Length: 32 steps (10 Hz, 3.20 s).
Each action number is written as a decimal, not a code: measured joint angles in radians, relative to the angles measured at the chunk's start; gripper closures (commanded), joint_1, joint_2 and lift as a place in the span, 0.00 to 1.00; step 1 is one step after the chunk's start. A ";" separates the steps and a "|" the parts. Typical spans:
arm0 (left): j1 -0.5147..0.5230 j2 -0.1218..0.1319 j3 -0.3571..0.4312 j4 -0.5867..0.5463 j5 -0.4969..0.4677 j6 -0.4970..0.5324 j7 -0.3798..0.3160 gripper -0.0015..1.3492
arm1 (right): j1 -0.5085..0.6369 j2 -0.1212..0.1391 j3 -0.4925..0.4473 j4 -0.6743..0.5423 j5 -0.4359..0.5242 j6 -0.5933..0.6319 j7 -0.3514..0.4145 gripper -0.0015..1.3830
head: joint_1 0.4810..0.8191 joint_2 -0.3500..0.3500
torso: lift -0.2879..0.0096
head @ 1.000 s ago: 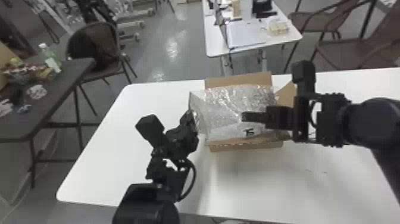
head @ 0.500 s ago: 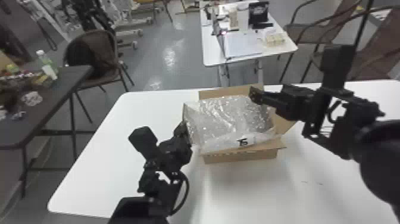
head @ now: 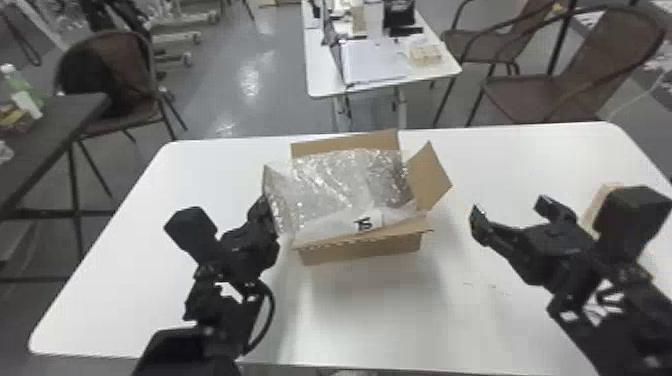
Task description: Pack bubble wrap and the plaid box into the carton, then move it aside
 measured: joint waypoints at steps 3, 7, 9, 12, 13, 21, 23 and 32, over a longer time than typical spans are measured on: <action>0.022 0.006 0.021 -0.008 0.011 -0.010 0.000 0.90 | 0.170 0.017 -0.101 0.041 0.034 -0.193 0.000 0.10 | 0.63 0.65 | 0.51; 0.029 0.018 0.020 -0.011 0.026 -0.015 0.000 0.90 | 0.185 0.046 -0.257 0.114 0.085 -0.276 -0.003 0.10 | 0.63 0.51 | 0.51; 0.029 0.018 0.018 -0.011 0.027 -0.014 0.000 0.90 | 0.153 0.046 -0.306 0.126 0.133 -0.260 -0.027 0.10 | 0.63 0.45 | 0.51; 0.029 0.018 0.020 -0.011 0.028 -0.014 -0.001 0.90 | 0.072 0.046 -0.337 0.187 0.165 -0.205 -0.031 0.10 | 0.63 0.42 | 0.51; 0.028 0.018 0.020 -0.011 0.029 -0.014 -0.001 0.90 | 0.037 0.046 -0.338 0.222 0.164 -0.192 -0.029 0.10 | 0.63 0.42 | 0.51; 0.028 0.010 0.026 -0.011 0.032 -0.014 -0.001 0.90 | -0.174 0.039 -0.337 0.422 0.147 -0.122 -0.029 0.13 | 0.63 0.43 | 0.51; 0.027 0.010 0.025 -0.010 0.032 -0.011 0.000 0.90 | -0.228 0.018 -0.337 0.480 0.147 -0.110 -0.023 0.29 | 0.63 0.42 | 0.51; 0.024 0.008 0.024 -0.009 0.032 -0.011 -0.001 0.90 | -0.207 0.021 -0.328 0.422 0.078 -0.079 -0.008 0.66 | 0.63 0.43 | 0.51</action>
